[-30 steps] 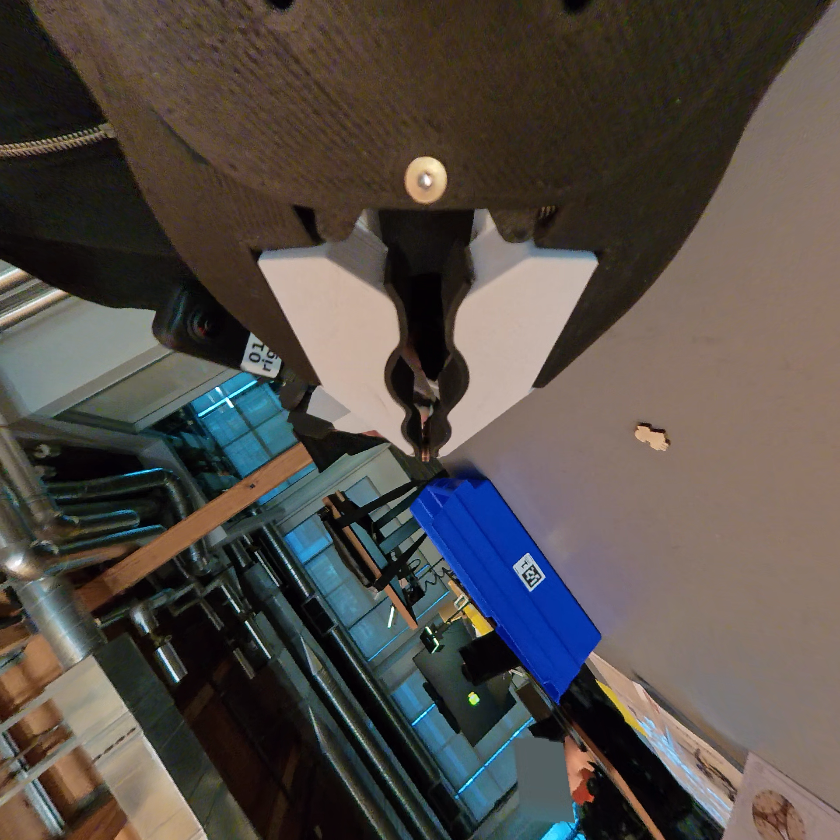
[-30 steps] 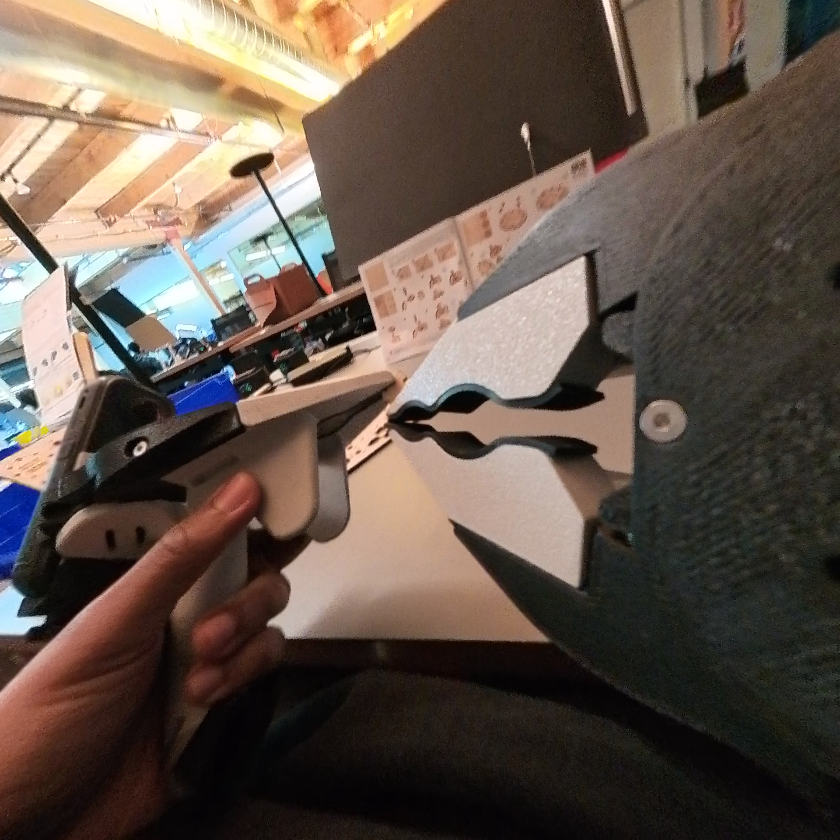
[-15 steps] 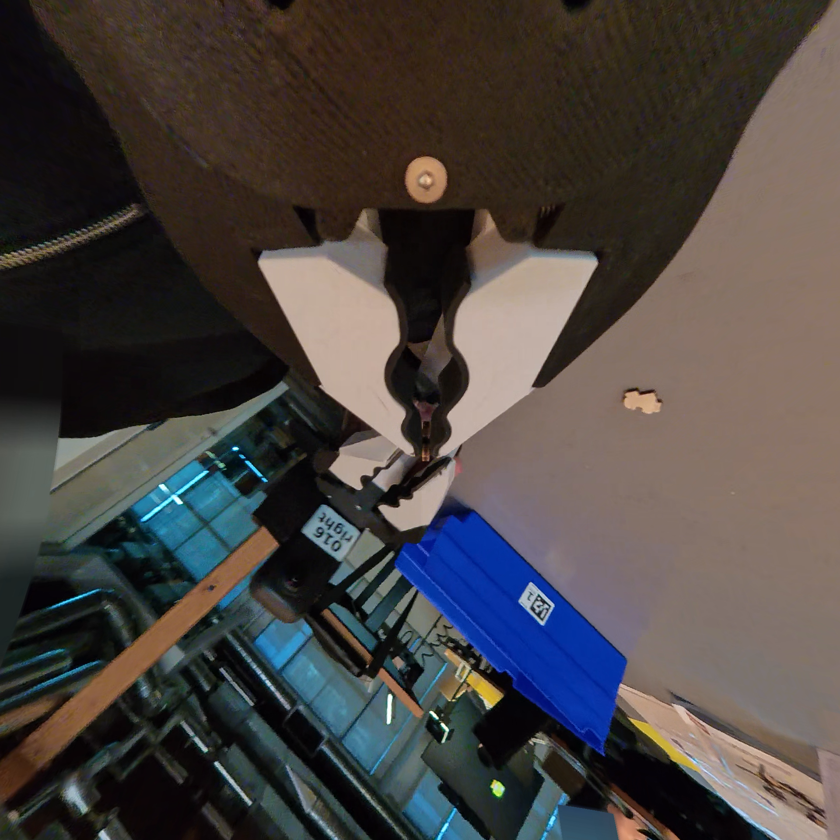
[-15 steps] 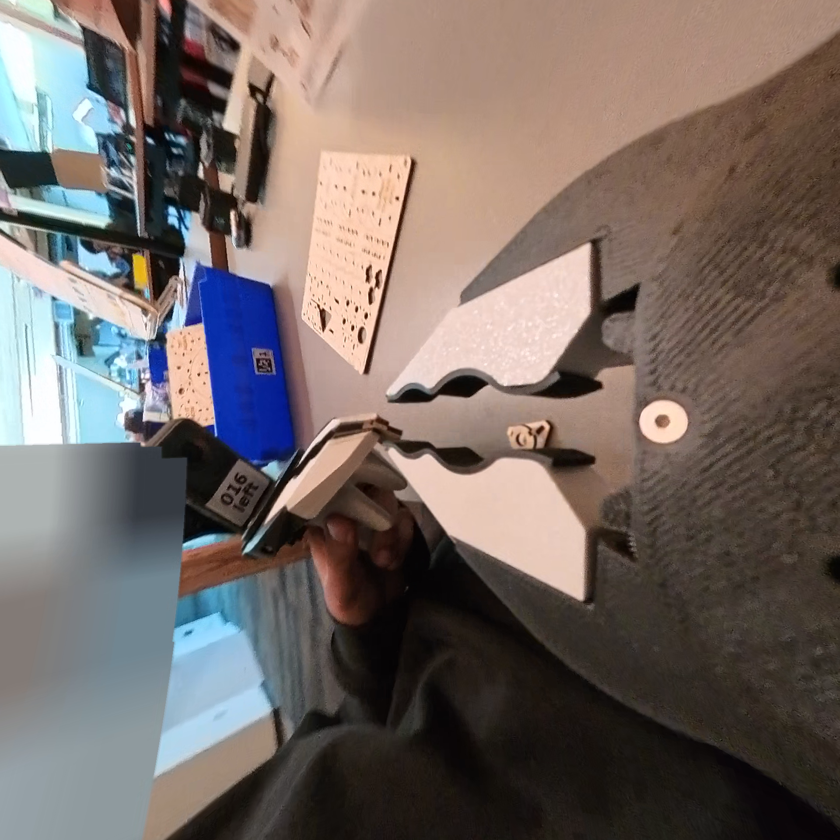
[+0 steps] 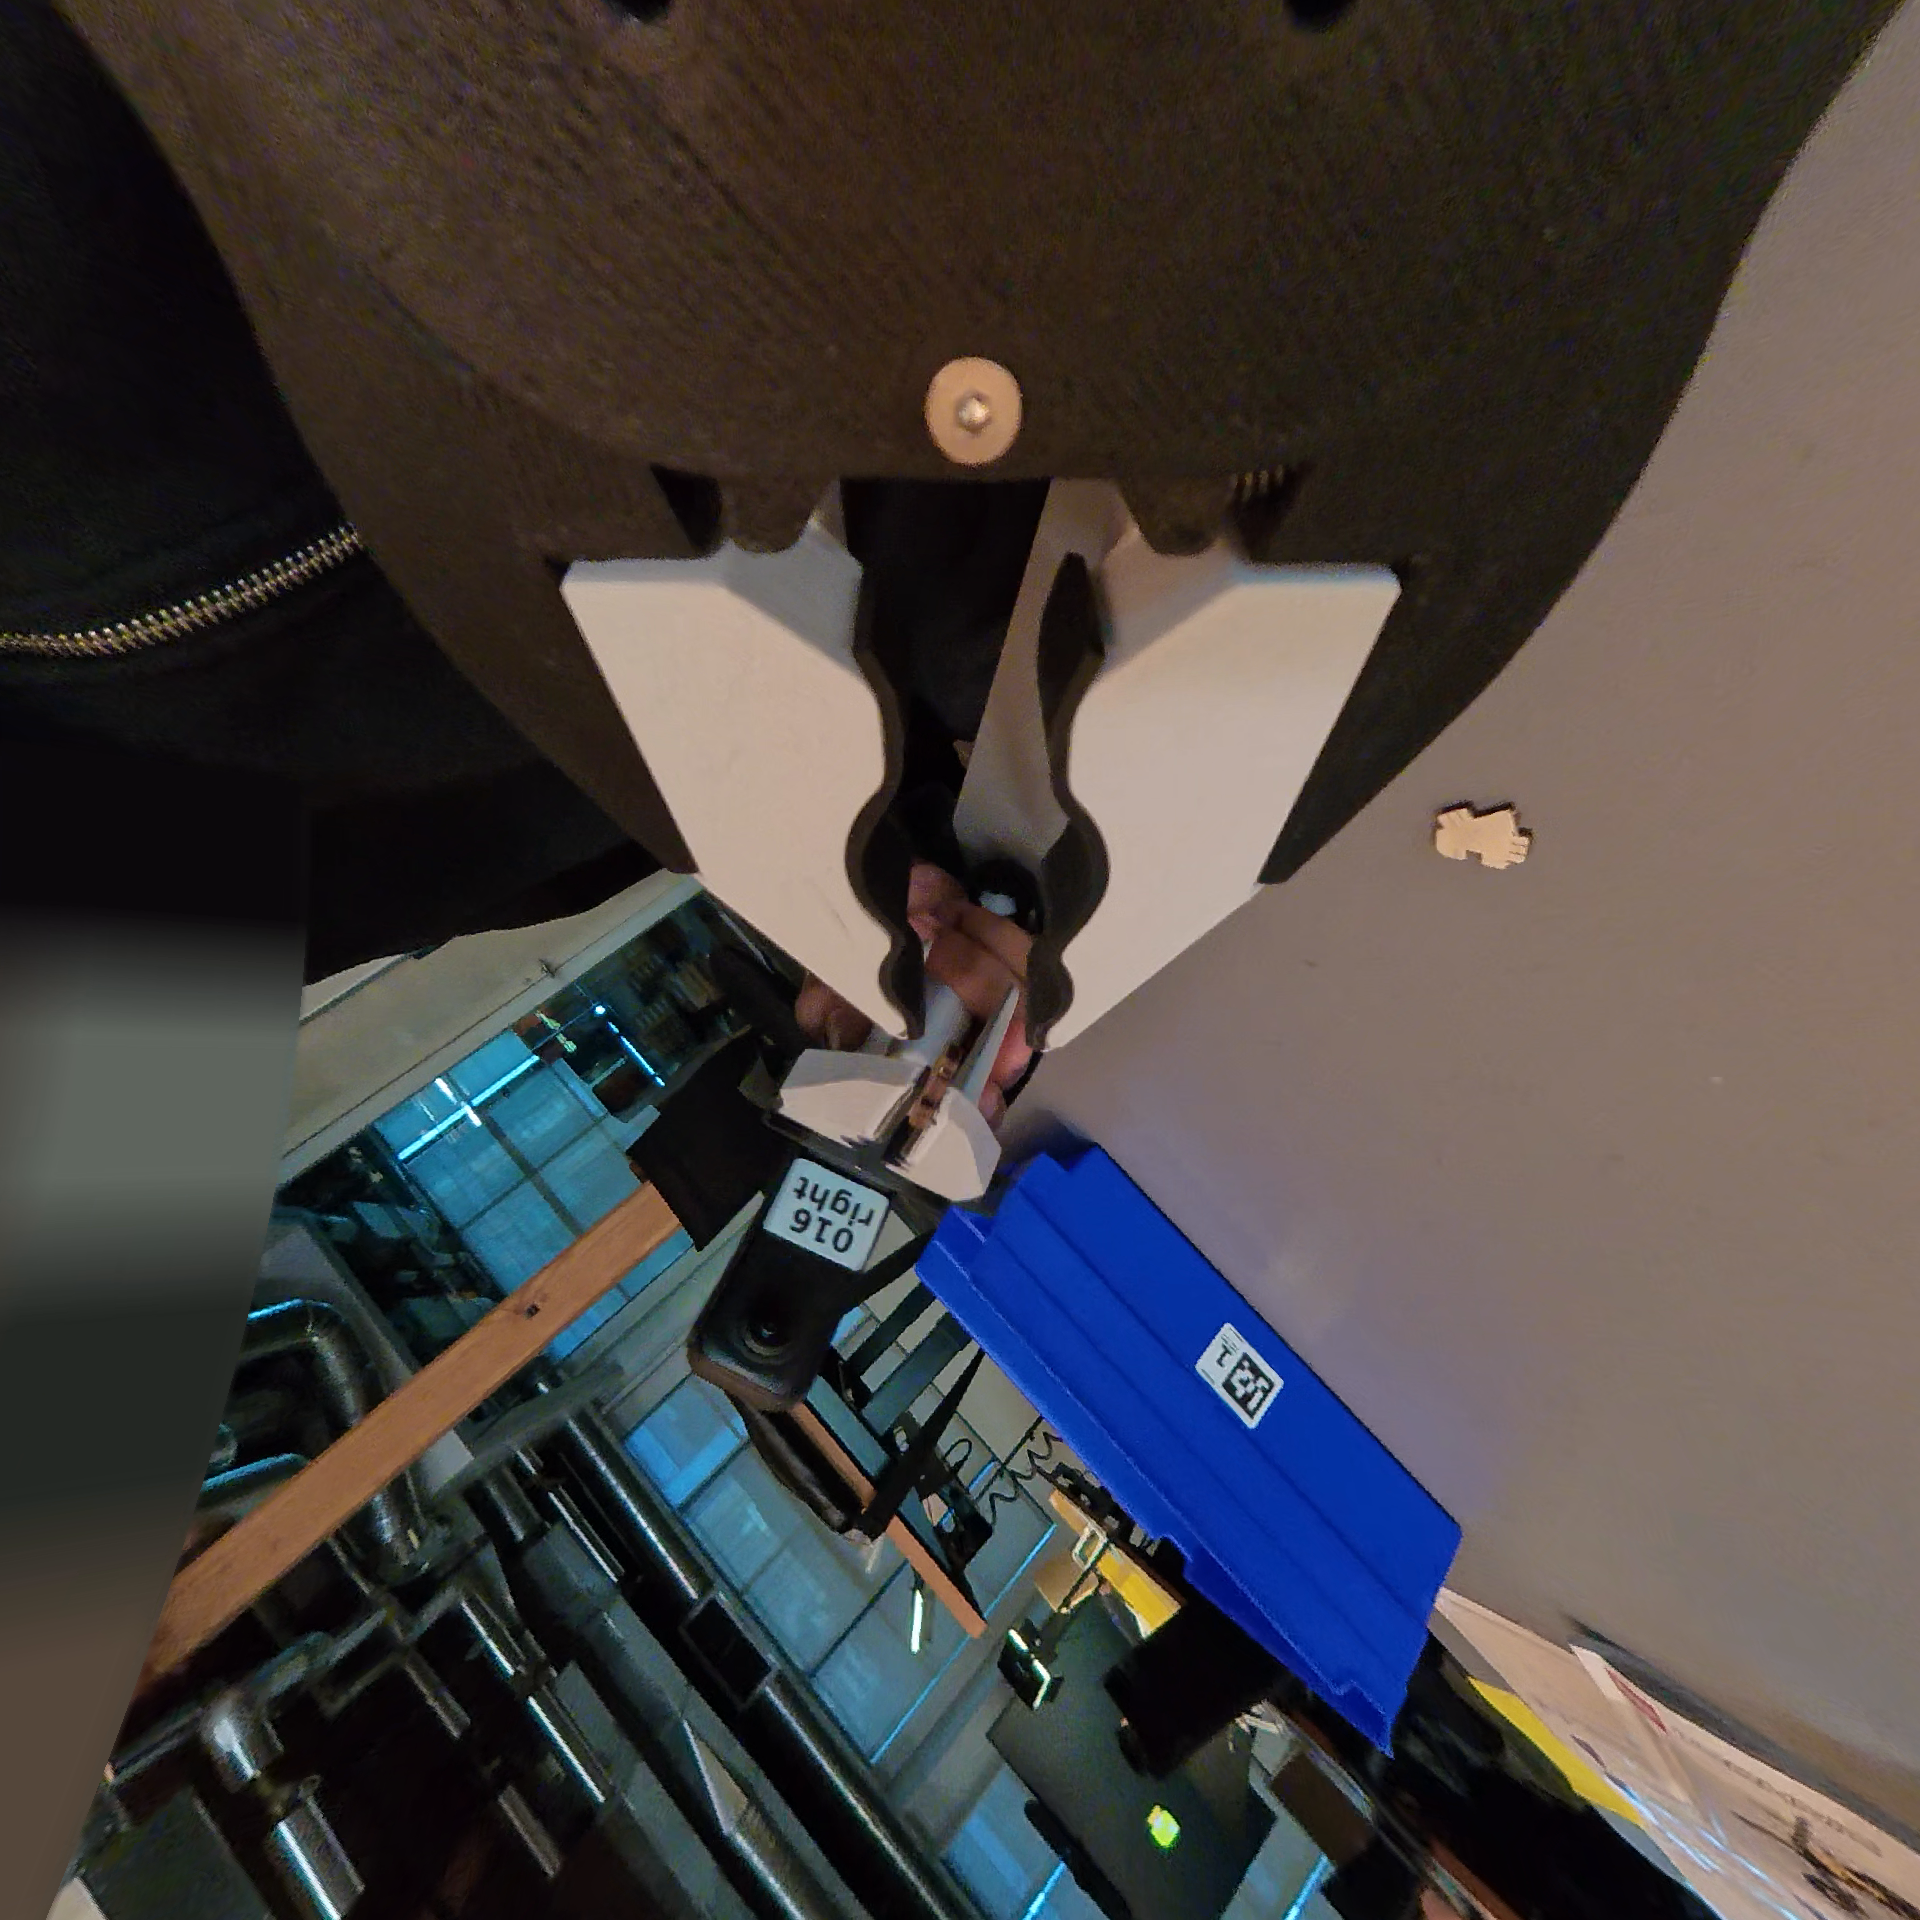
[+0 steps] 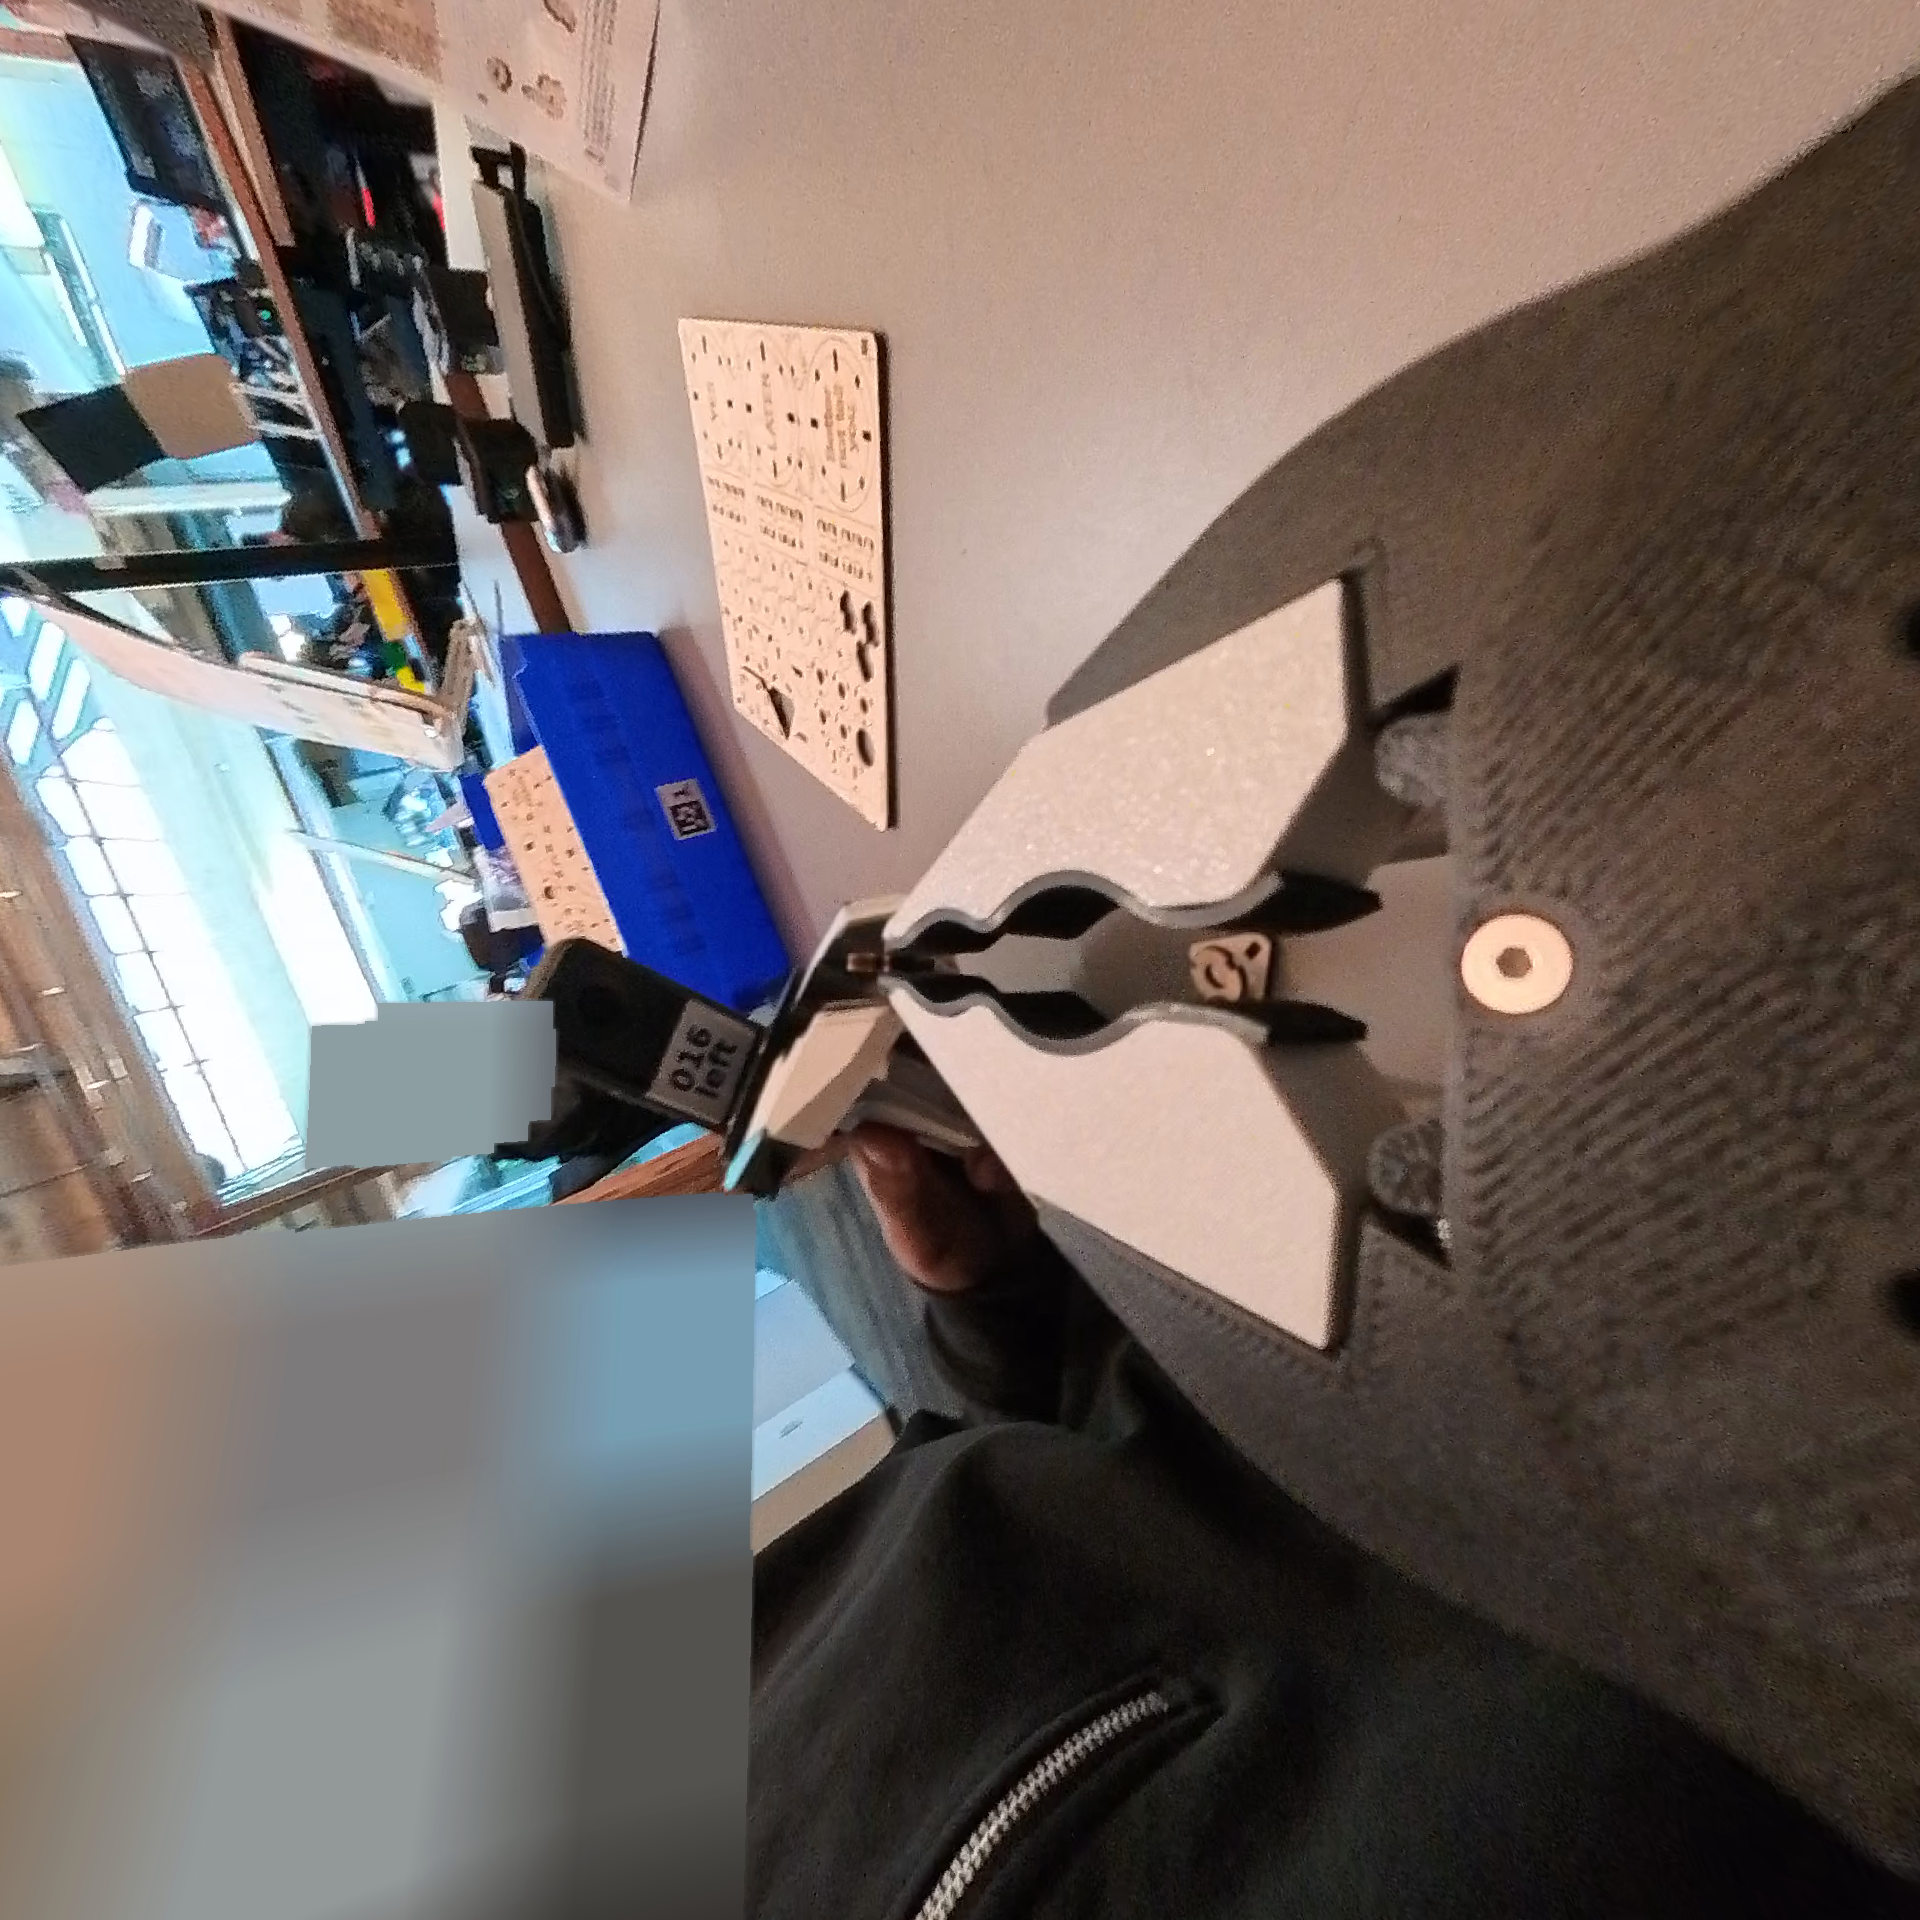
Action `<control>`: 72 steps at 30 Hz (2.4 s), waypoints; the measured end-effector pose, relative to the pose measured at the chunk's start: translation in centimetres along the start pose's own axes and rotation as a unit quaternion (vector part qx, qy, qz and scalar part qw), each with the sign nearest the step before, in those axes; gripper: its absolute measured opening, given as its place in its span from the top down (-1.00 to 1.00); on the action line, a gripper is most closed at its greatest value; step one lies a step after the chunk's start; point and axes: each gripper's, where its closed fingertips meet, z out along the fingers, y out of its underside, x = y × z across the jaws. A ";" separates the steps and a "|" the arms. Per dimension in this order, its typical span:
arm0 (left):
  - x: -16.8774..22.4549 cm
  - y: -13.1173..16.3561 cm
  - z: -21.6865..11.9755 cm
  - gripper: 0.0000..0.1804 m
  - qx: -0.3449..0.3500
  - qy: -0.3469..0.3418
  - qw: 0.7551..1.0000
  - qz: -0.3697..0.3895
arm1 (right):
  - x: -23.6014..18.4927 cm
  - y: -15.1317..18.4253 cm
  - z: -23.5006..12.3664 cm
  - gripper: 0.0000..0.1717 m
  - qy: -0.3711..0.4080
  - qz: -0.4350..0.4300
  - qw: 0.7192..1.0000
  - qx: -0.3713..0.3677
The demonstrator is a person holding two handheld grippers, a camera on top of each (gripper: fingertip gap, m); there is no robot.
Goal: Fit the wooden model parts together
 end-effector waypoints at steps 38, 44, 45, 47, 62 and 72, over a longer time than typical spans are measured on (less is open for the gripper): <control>-3.7 7.9 -1.6 0.38 -0.197 -0.219 0.929 0.223 | -0.5 6.8 -0.6 1.00 -0.094 -0.154 0.945 -0.272; -3.2 9.1 -1.3 0.39 -0.194 -0.191 0.931 0.242 | 0.3 8.5 -0.2 1.00 -0.155 -0.168 0.906 -0.357; -3.2 9.0 -1.3 0.40 -0.188 -0.190 0.932 0.247 | 0.4 8.6 -0.2 1.00 -0.169 -0.166 0.901 -0.365; -2.9 9.0 -1.4 0.40 -0.174 -0.179 0.932 0.264 | -0.2 8.5 -0.1 1.00 -0.206 -0.150 0.895 -0.367; -2.7 8.9 -1.9 0.49 -0.181 -0.149 0.940 0.250 | -0.4 10.6 0.3 0.99 -0.211 -0.129 0.883 -0.399; -3.6 9.8 -2.7 0.58 -0.274 -0.165 0.919 0.231 | -0.6 10.9 0.5 0.99 -0.216 -0.126 0.877 -0.410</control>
